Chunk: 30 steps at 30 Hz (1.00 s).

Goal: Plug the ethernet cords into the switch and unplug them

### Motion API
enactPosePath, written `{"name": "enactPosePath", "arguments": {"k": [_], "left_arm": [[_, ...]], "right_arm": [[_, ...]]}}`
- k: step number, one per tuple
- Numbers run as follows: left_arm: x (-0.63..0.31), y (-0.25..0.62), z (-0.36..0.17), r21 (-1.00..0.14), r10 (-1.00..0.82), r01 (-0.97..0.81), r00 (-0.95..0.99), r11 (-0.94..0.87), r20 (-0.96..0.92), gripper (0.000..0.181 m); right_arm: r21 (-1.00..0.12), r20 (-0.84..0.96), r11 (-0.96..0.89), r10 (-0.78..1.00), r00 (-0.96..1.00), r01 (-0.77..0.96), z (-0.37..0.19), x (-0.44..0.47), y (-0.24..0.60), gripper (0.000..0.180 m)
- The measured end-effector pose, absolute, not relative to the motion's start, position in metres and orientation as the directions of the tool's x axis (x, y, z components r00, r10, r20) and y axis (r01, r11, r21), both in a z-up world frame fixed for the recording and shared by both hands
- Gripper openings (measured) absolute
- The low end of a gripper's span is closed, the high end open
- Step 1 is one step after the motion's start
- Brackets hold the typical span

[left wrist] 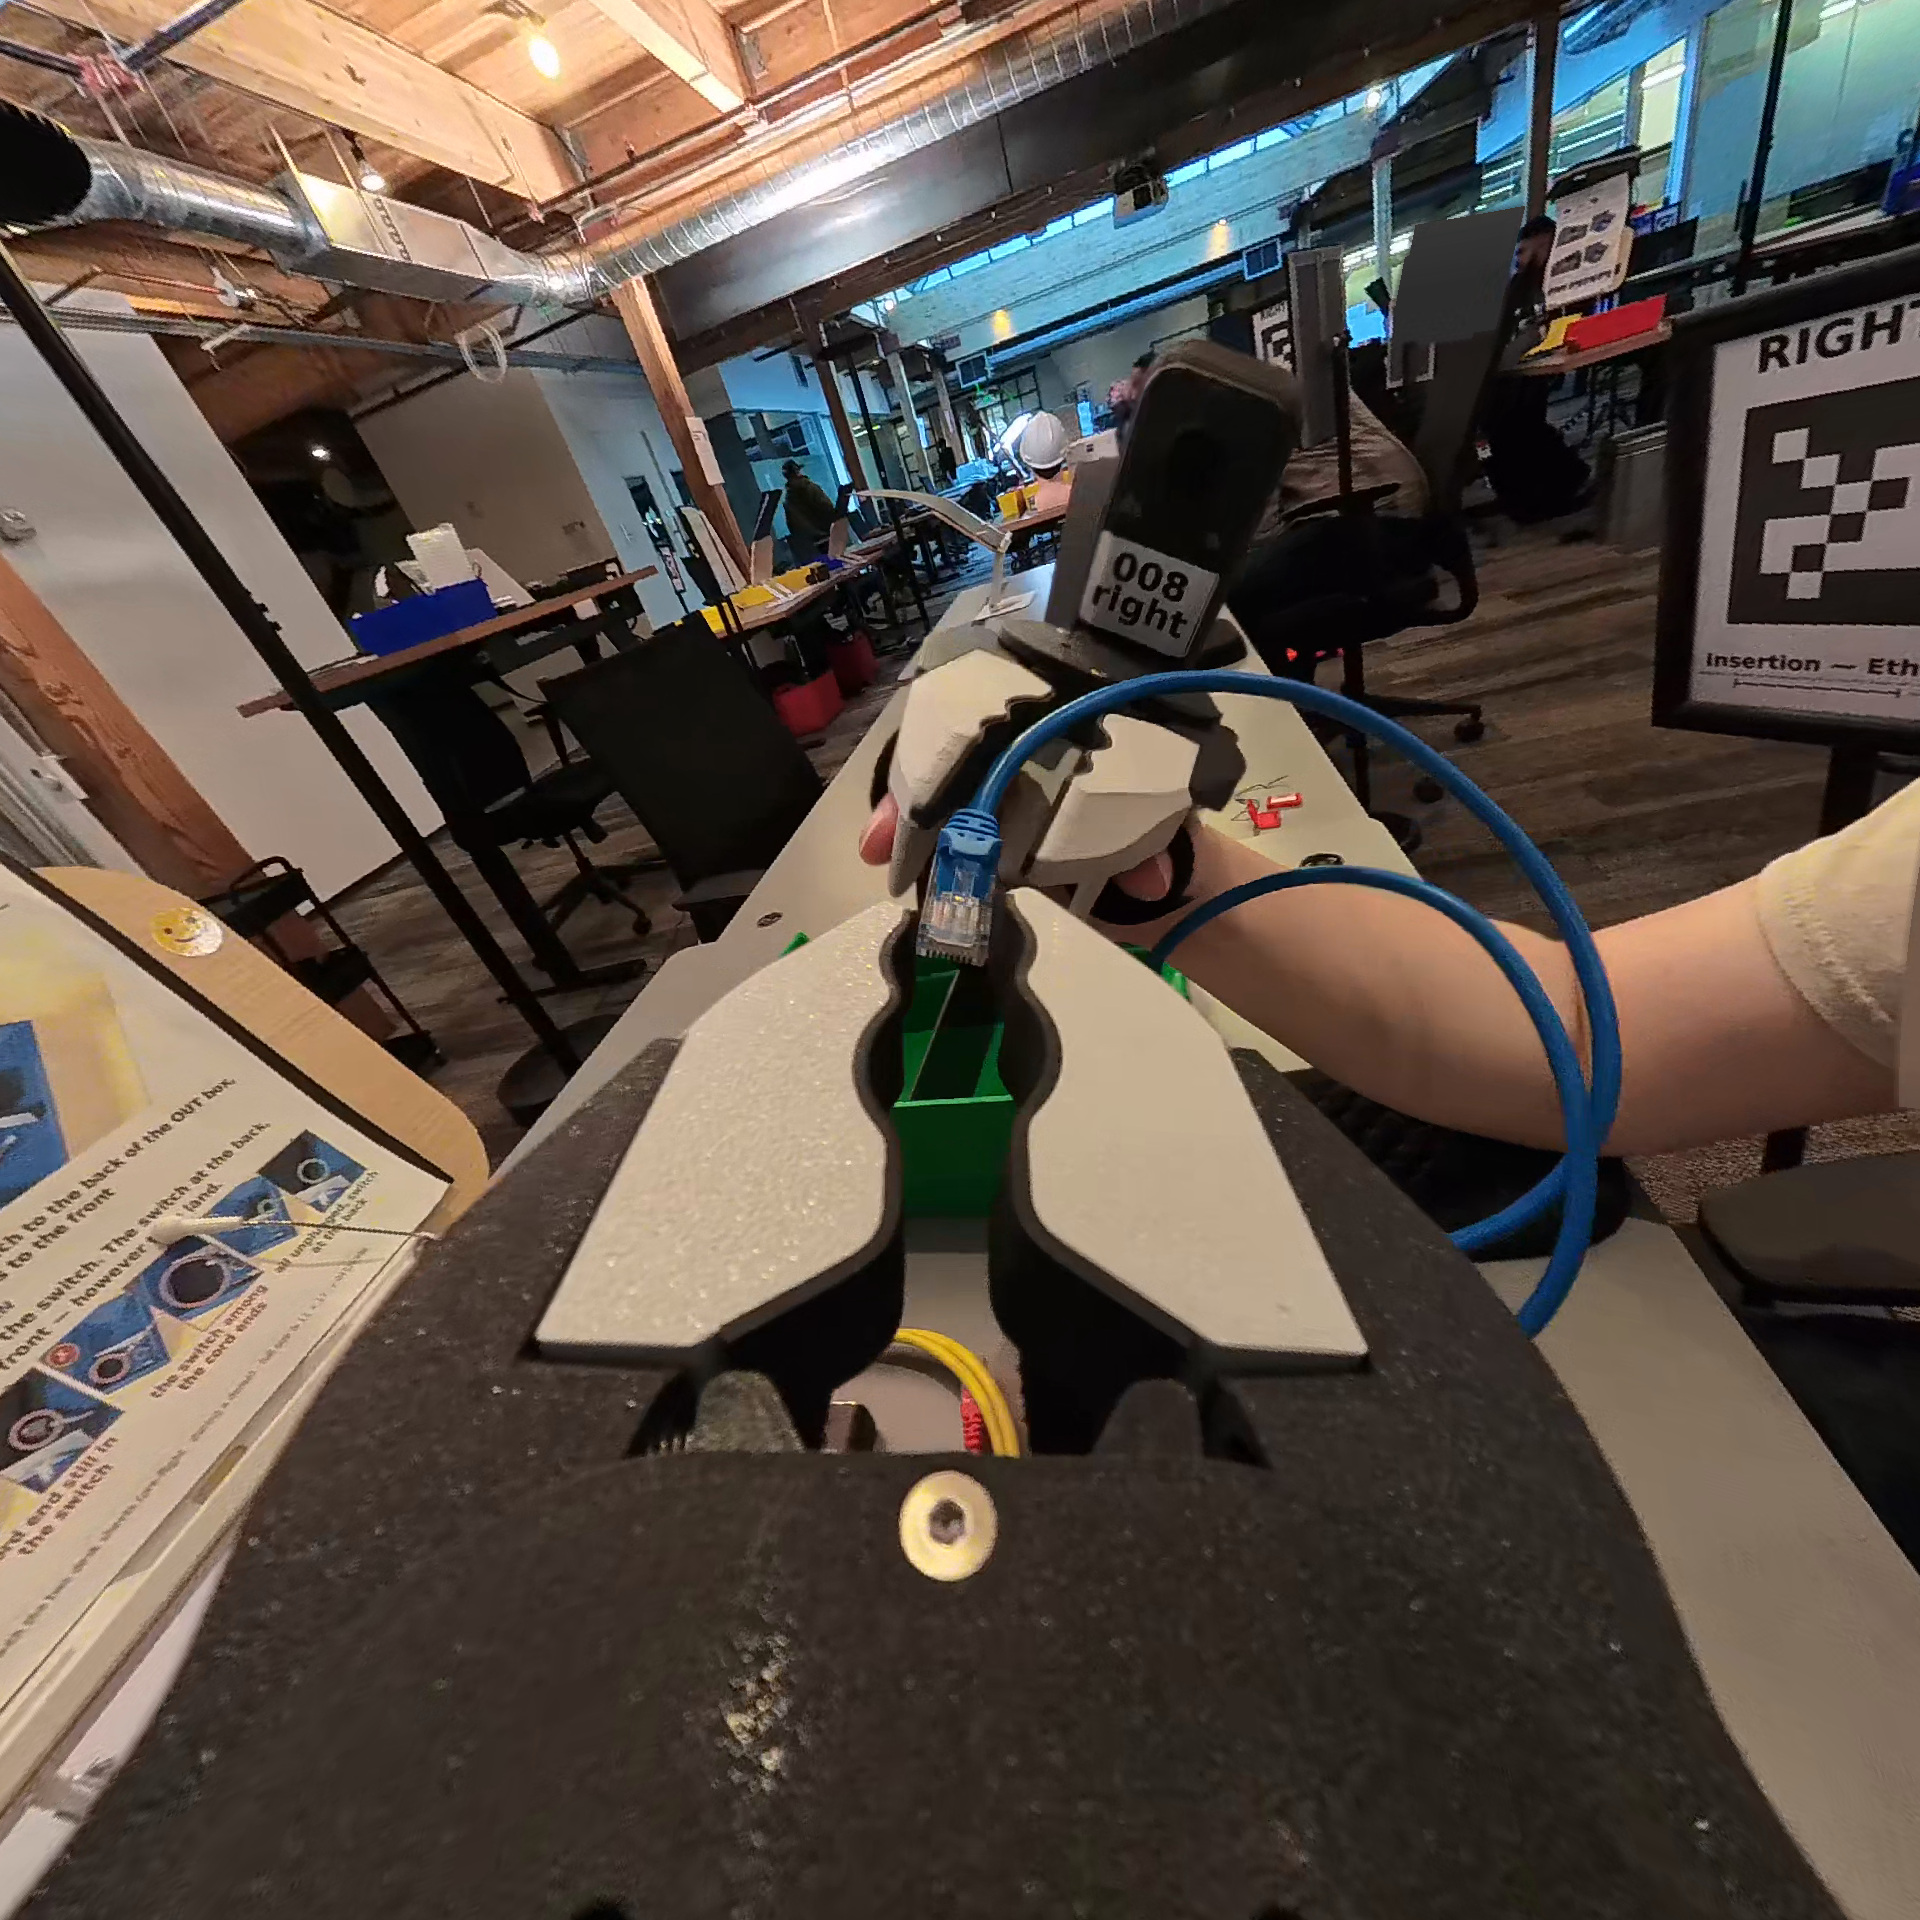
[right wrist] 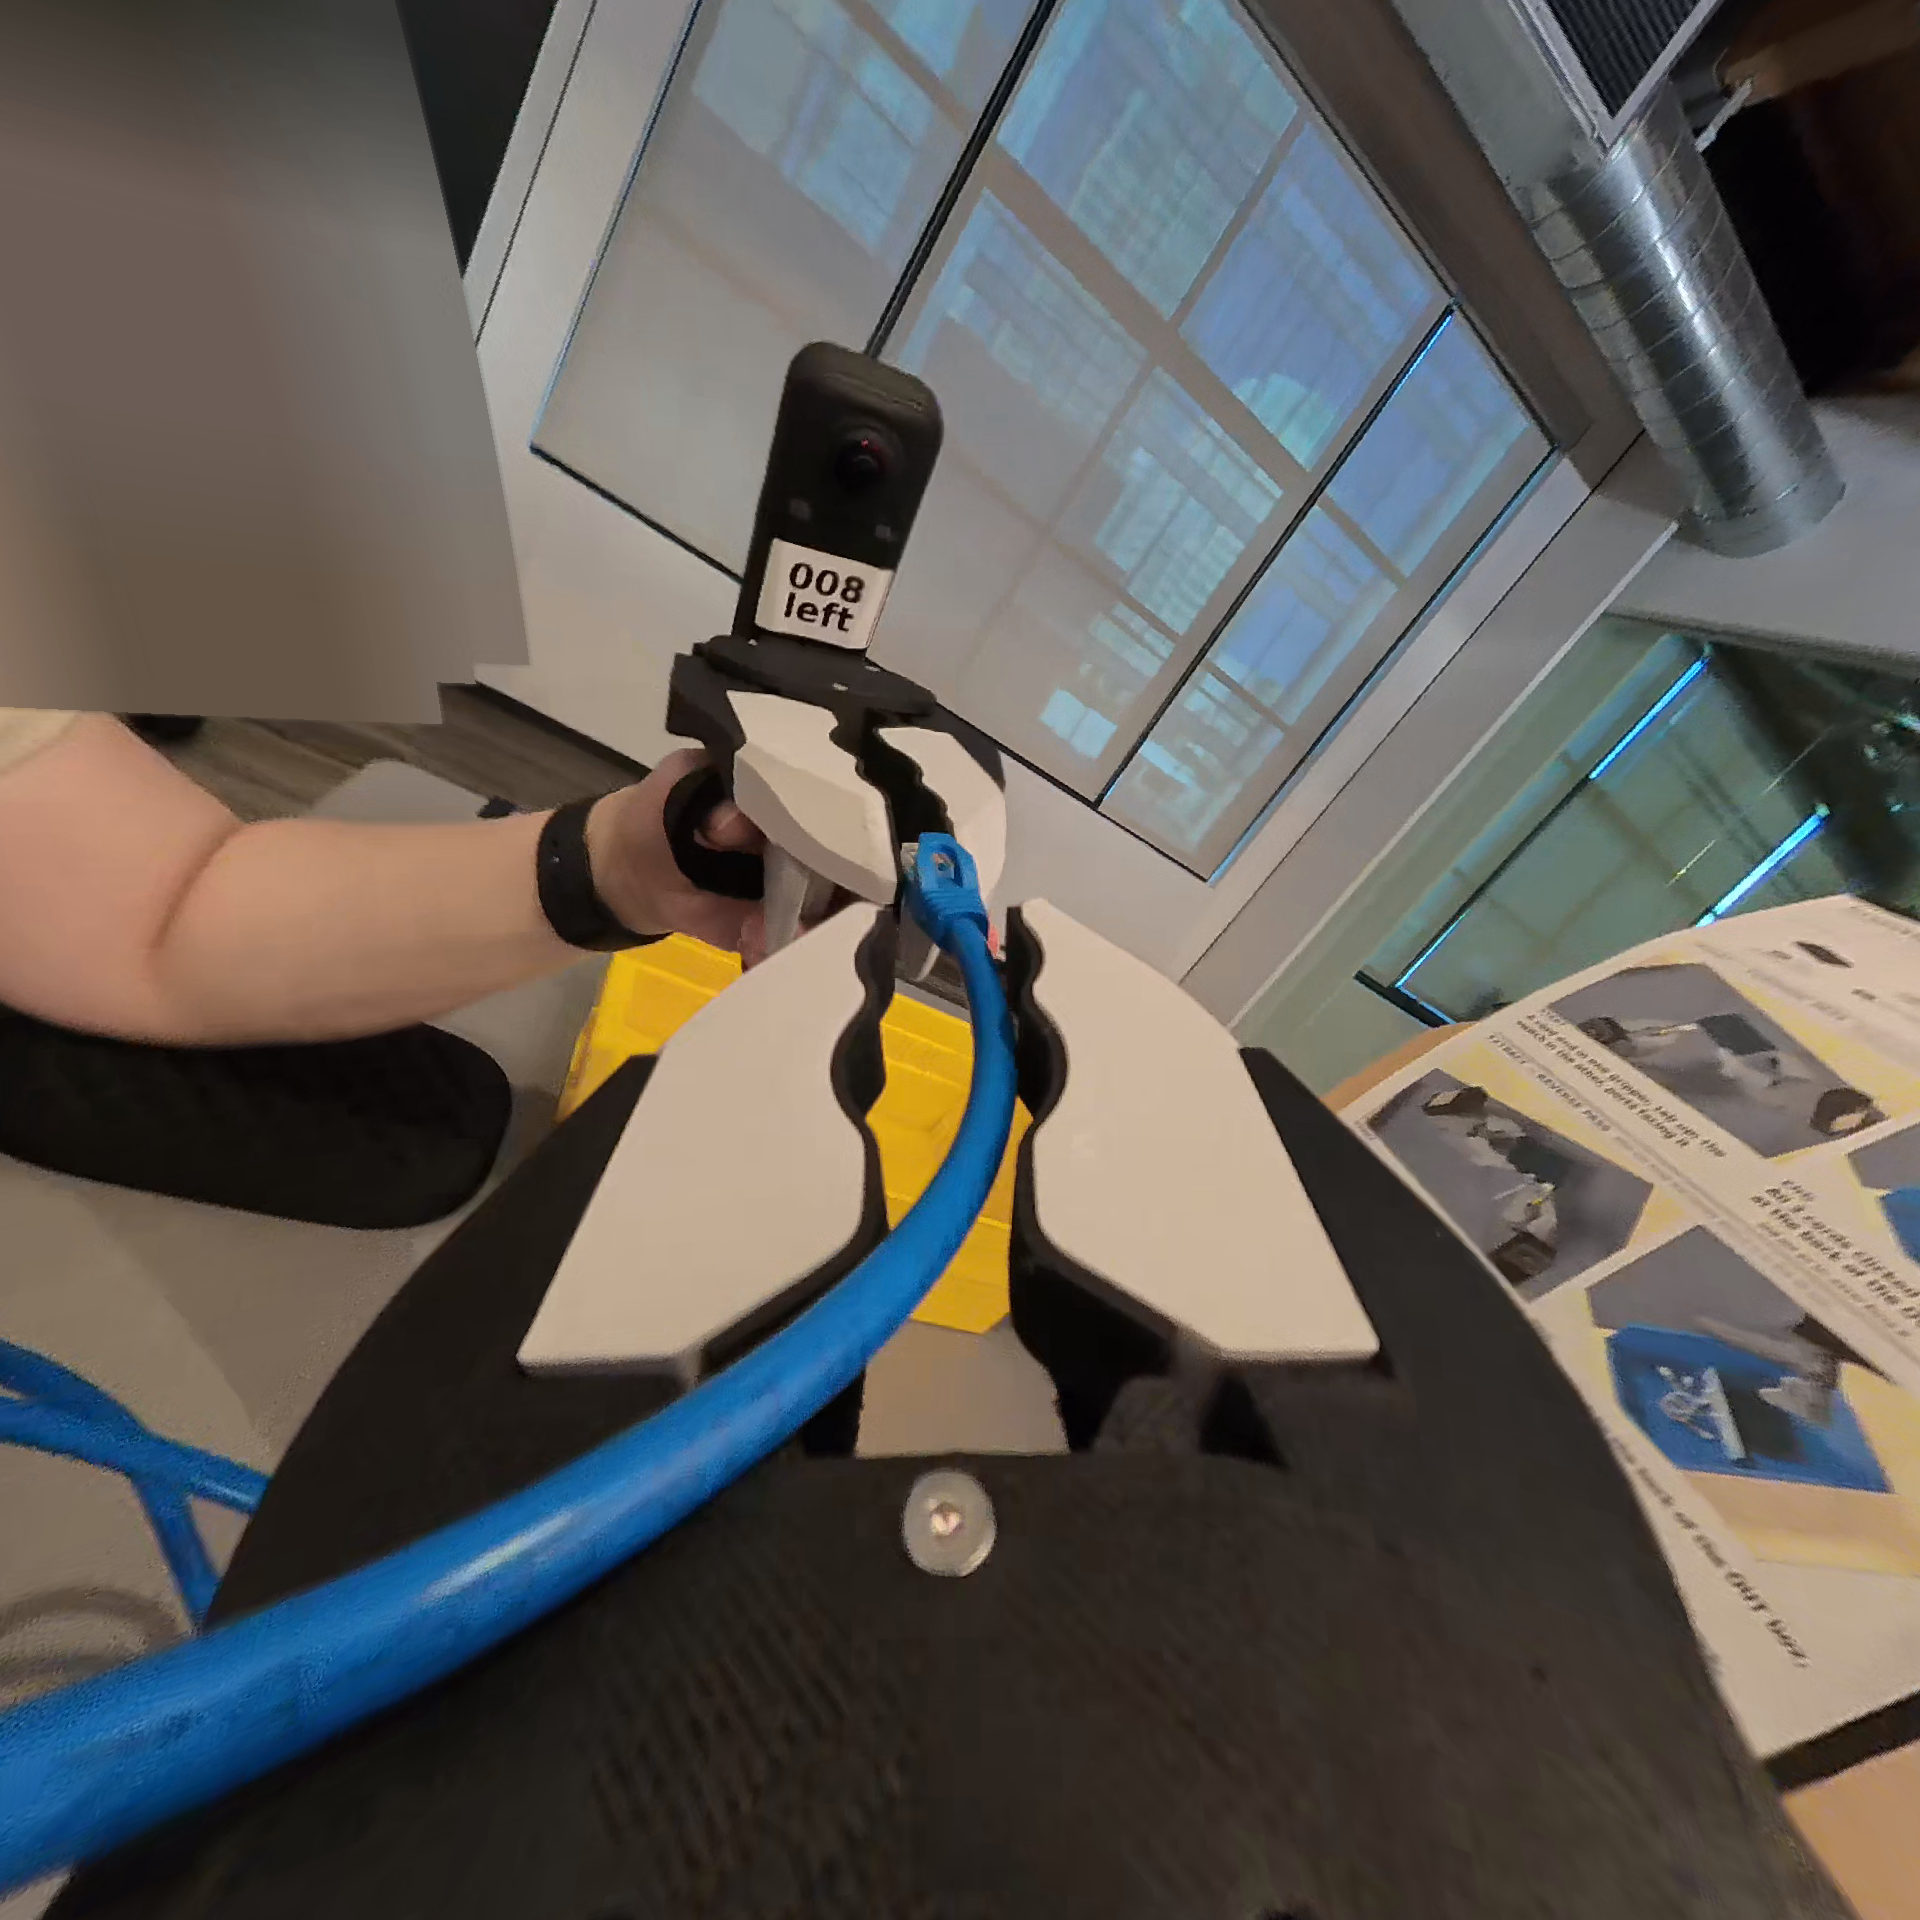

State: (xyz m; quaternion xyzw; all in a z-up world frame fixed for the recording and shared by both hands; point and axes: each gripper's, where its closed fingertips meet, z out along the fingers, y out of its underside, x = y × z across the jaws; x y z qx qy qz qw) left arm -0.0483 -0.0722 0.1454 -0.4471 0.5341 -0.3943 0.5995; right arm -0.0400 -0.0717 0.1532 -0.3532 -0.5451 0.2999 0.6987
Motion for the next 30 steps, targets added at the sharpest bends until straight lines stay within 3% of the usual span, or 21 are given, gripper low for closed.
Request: {"name": "enactPosePath", "arguments": {"k": [30], "left_arm": [[-0.041, -0.076, 0.133, -0.963, -0.962, -0.053, 0.063, 0.264, -0.267, 0.013]], "right_arm": [[-0.840, 0.536, 0.543, 0.829, 0.159, 0.001, 0.142, -0.041, -0.074, 0.015]]}}
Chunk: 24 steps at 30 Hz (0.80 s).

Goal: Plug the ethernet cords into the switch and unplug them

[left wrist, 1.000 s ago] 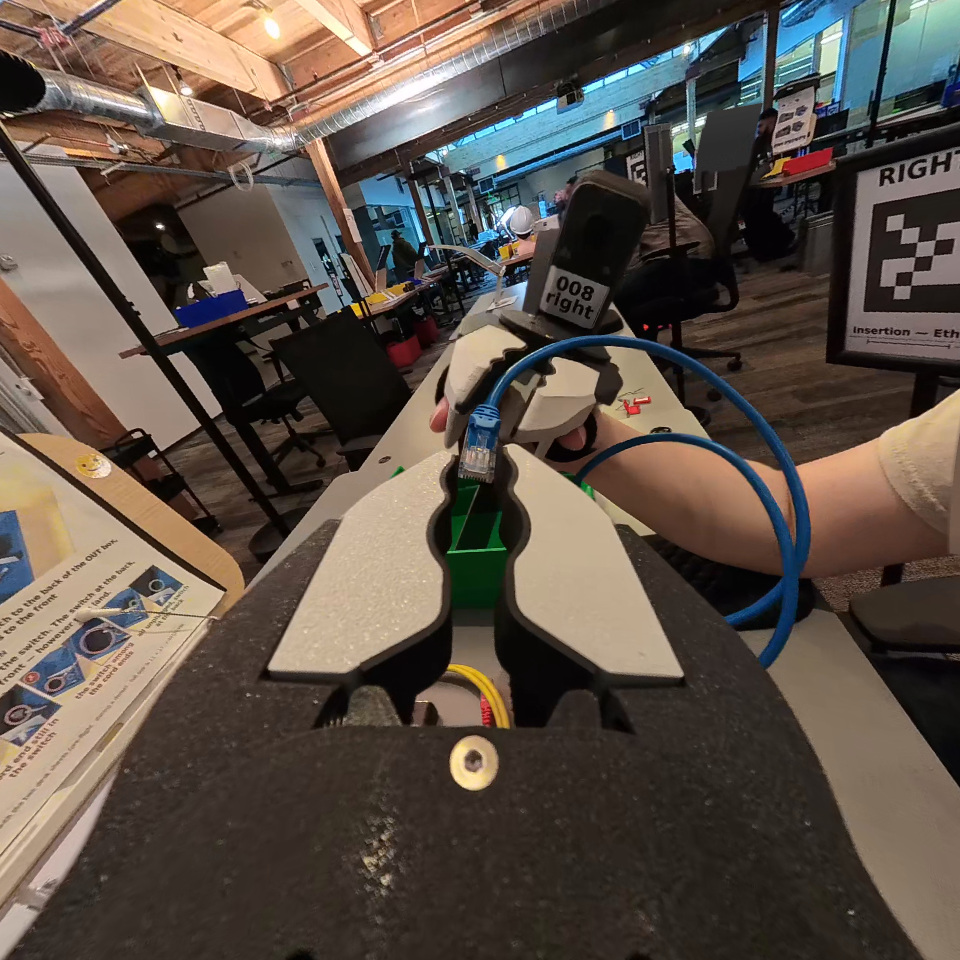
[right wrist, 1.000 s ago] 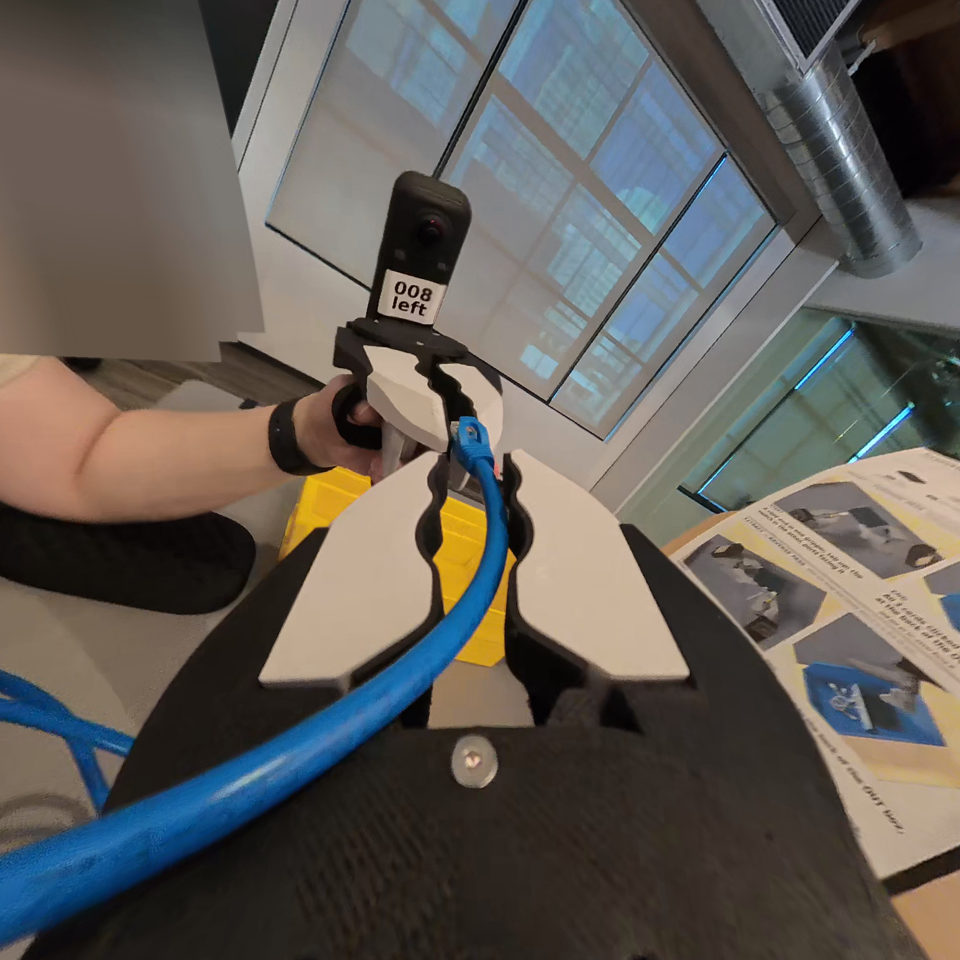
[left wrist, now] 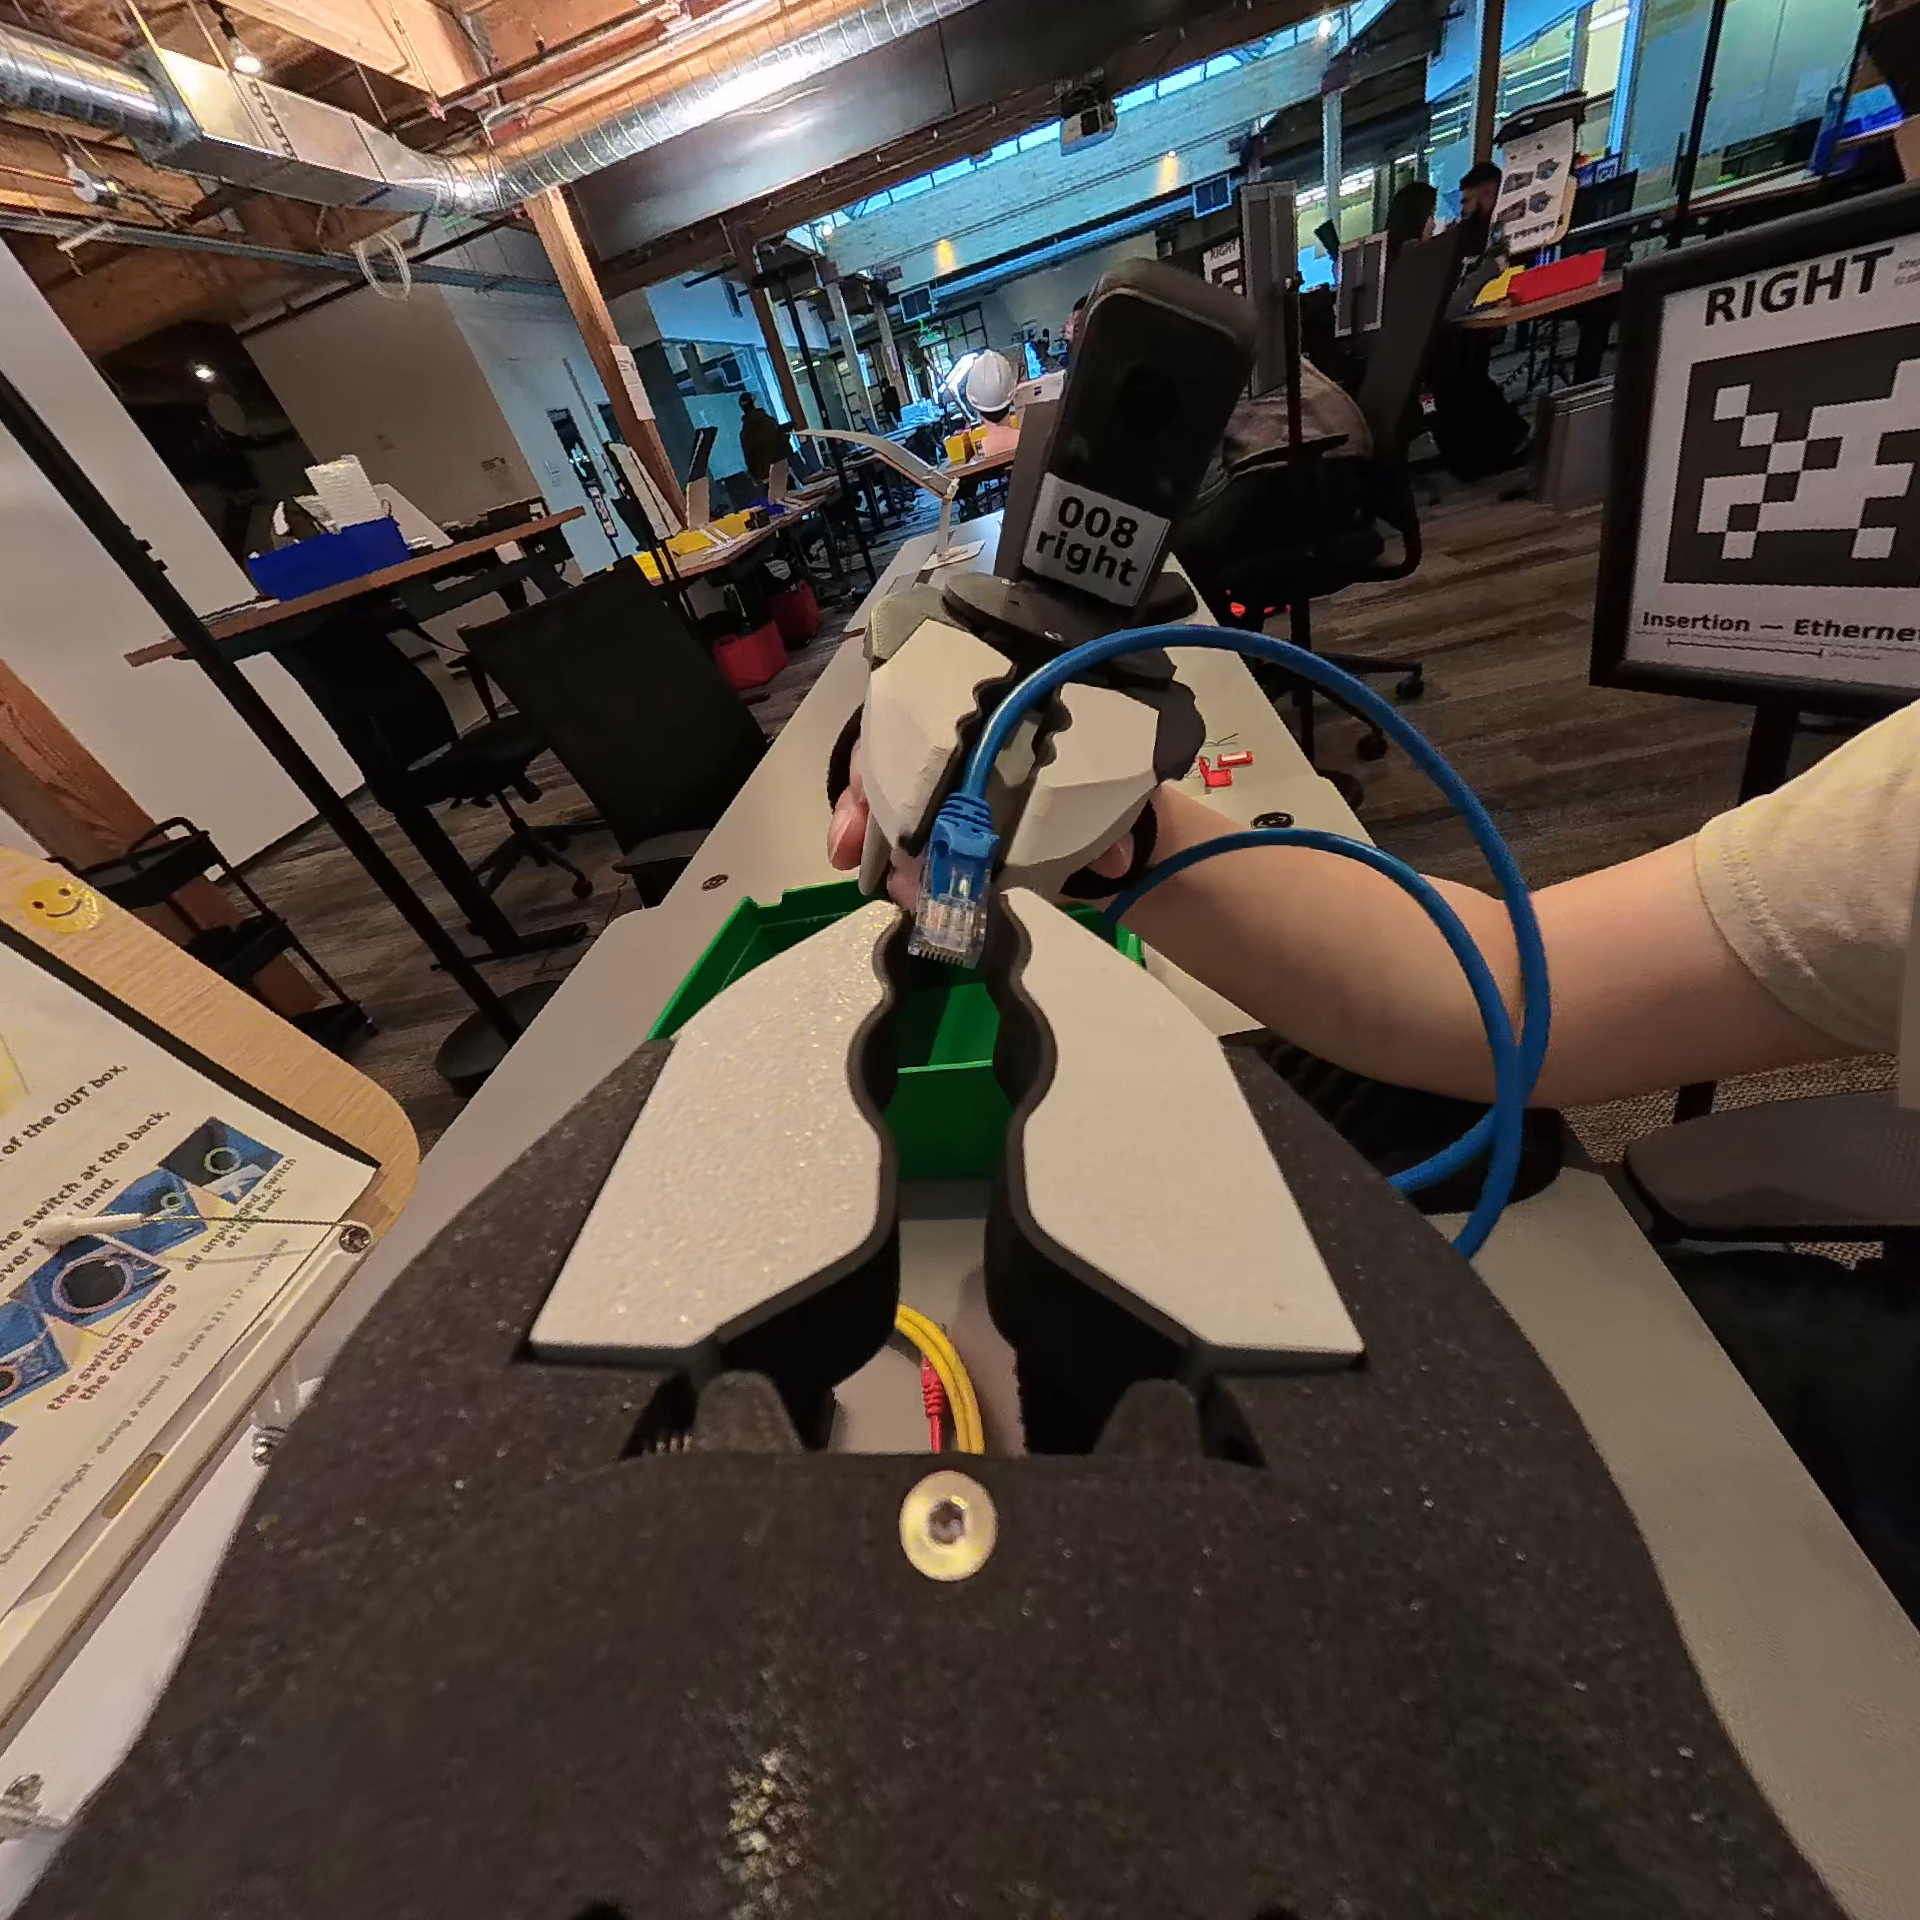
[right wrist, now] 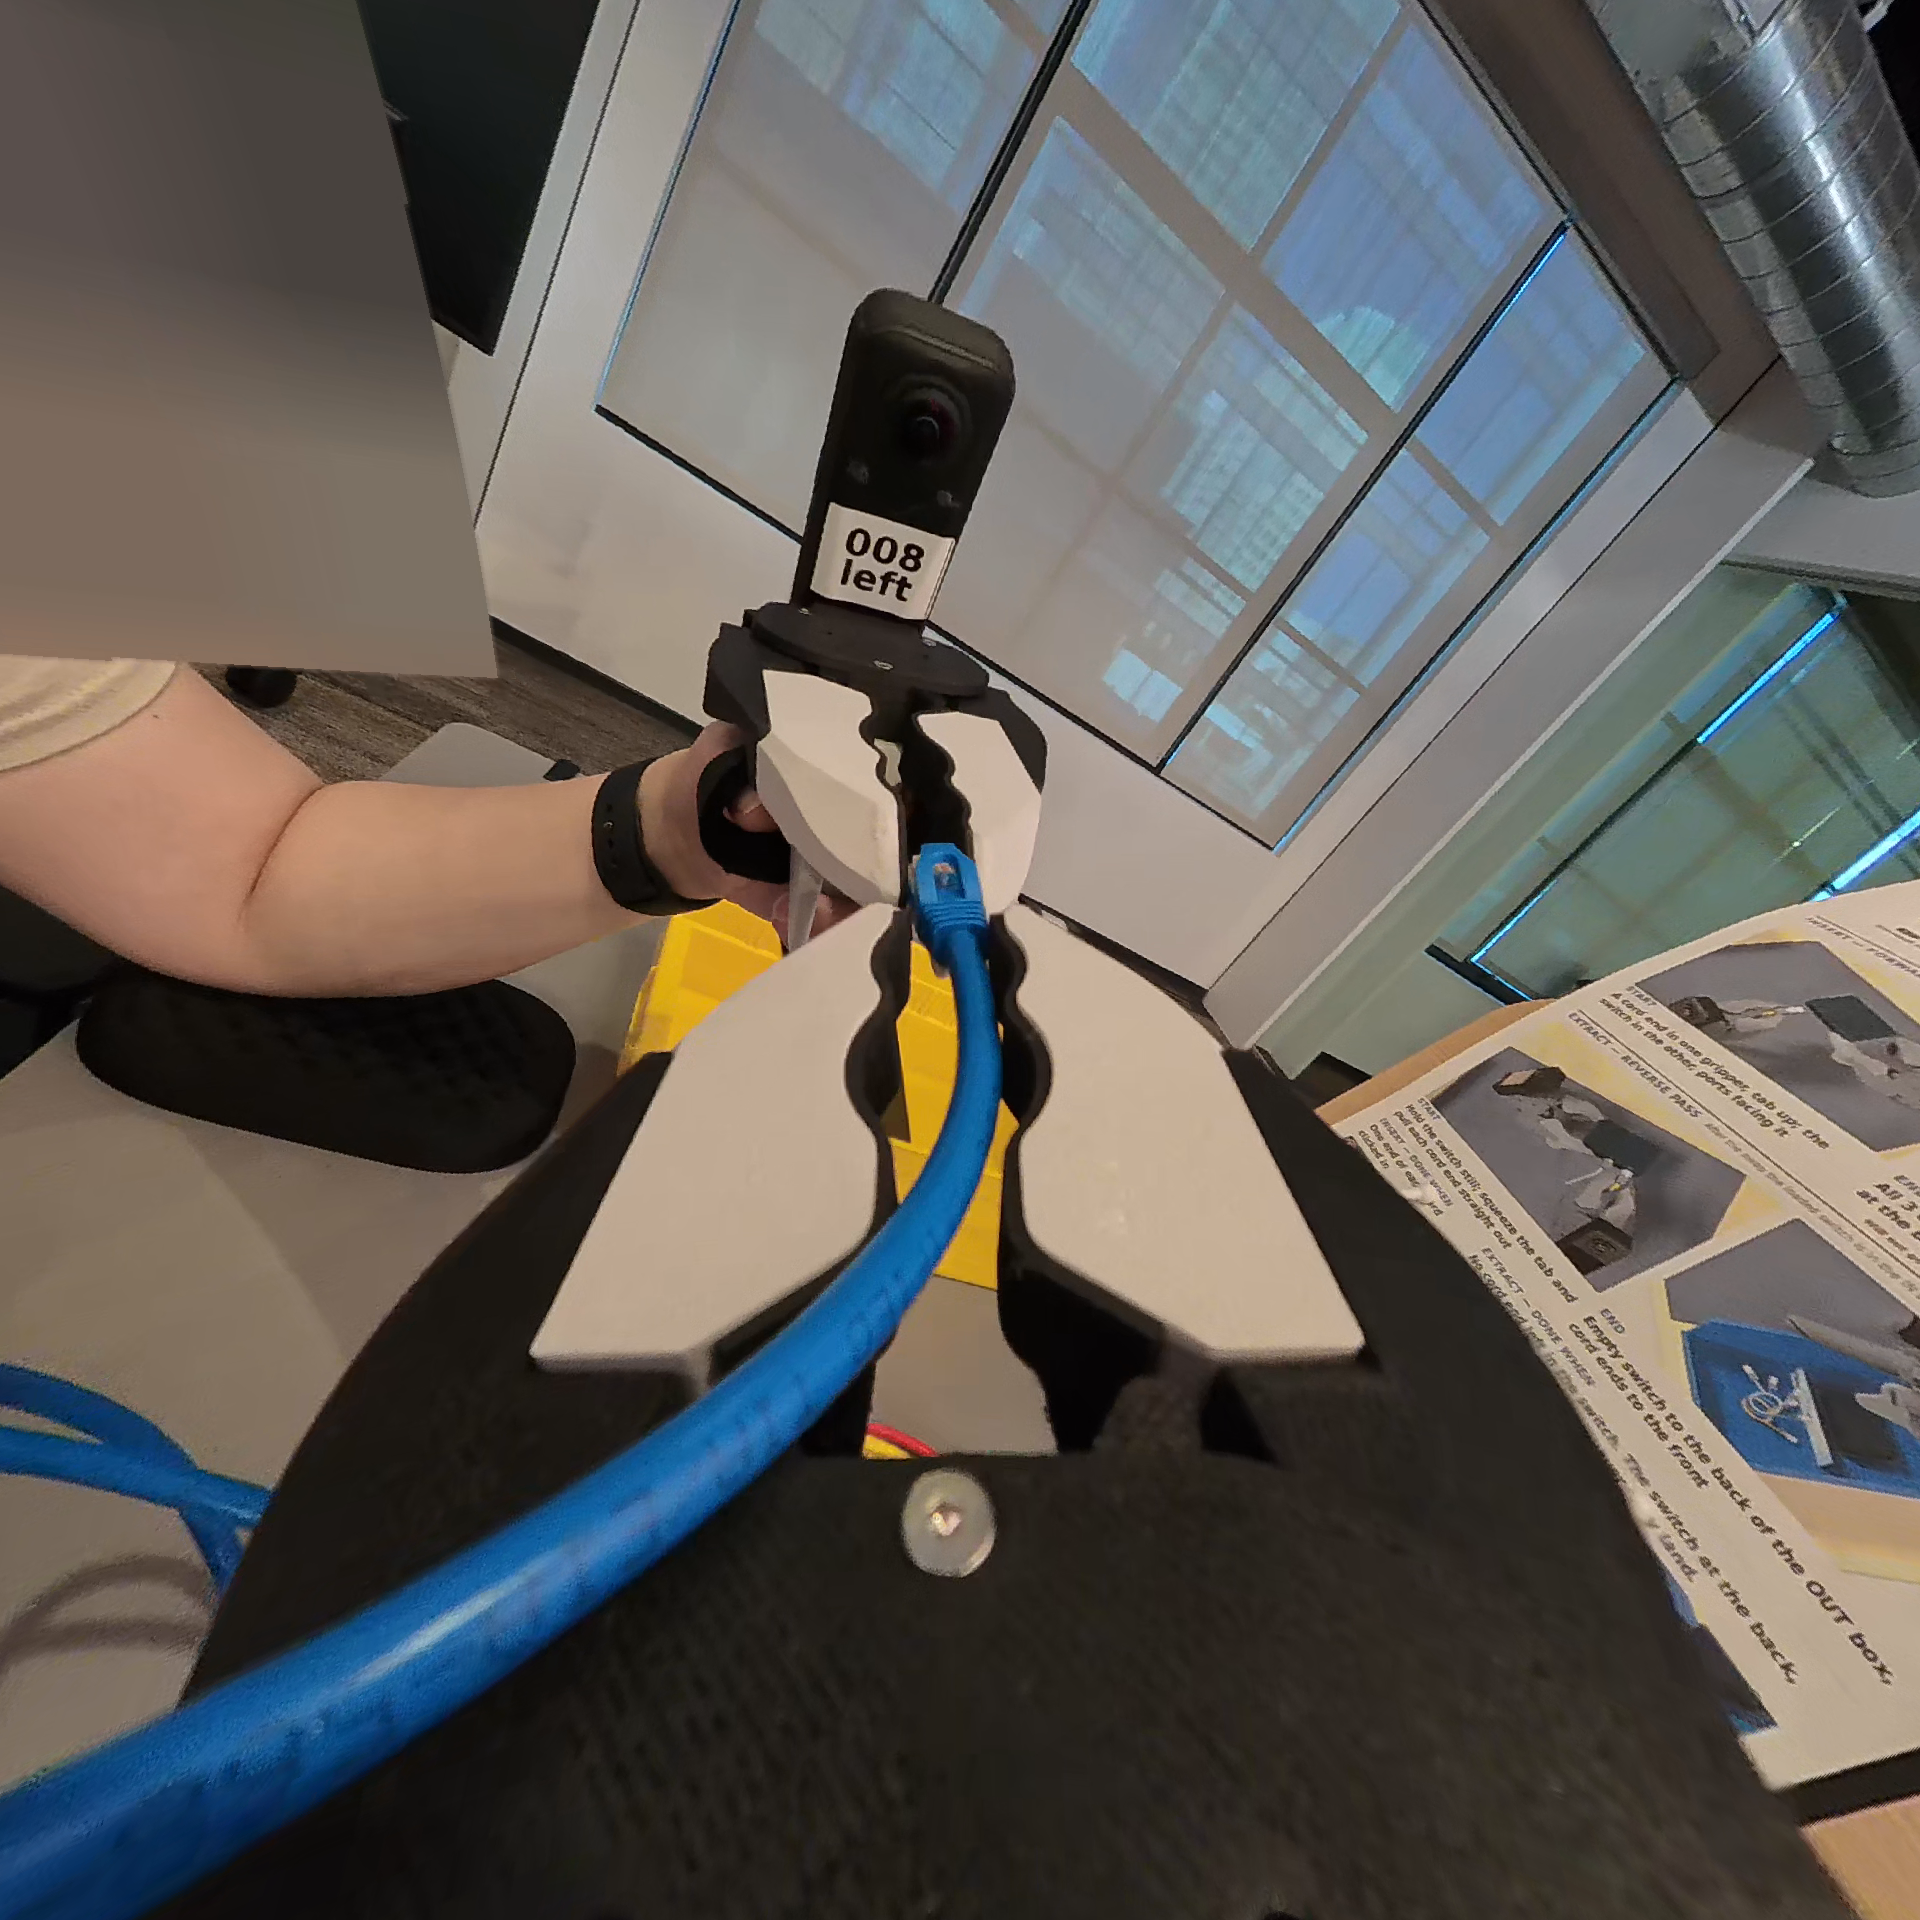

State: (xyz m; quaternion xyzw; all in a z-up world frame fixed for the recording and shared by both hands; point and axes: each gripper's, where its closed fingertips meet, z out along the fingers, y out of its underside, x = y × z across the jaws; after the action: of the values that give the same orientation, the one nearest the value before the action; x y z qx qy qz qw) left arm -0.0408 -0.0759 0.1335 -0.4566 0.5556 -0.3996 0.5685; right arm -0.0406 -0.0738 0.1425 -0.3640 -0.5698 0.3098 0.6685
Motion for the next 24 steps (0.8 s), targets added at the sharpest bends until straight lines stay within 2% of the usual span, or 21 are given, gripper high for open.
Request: {"name": "enactPosePath", "arguments": {"k": [7, 9, 12, 14, 15, 24], "left_arm": [[-0.042, -0.075, 0.139, -0.954, -0.950, -0.013, 0.087, 0.299, -0.299, 0.014], [-0.043, -0.075, 0.145, -0.949, -0.945, 0.034, 0.111, 0.314, -0.308, 0.023], [-0.042, -0.073, 0.143, -0.938, -0.930, 0.011, 0.133, 0.347, -0.342, 0.031], [-0.042, -0.069, 0.143, -0.923, -0.907, -0.006, 0.181, 0.385, -0.380, 0.026], [-0.043, -0.068, 0.145, -0.918, -0.901, -0.001, 0.191, 0.396, -0.389, 0.015], [-0.043, -0.074, 0.142, -0.940, -0.933, -0.012, 0.122, 0.340, -0.339, 0.012]], "right_arm": [[-0.870, 0.483, 0.492, 0.863, 0.149, -0.028, 0.145, -0.041, -0.073, 0.013], [-0.881, 0.463, 0.473, 0.874, 0.149, -0.035, 0.146, -0.042, -0.072, 0.013], [-0.912, 0.381, 0.395, 0.915, 0.135, -0.105, 0.152, -0.044, -0.071, 0.013], [-0.928, 0.333, 0.347, 0.935, 0.117, -0.132, 0.153, -0.044, -0.070, 0.012], [-0.934, 0.314, 0.330, 0.941, 0.125, -0.137, 0.153, -0.044, -0.067, 0.013], [-0.942, 0.286, 0.292, 0.957, 0.056, -0.168, 0.150, -0.044, -0.072, 0.014]]}}
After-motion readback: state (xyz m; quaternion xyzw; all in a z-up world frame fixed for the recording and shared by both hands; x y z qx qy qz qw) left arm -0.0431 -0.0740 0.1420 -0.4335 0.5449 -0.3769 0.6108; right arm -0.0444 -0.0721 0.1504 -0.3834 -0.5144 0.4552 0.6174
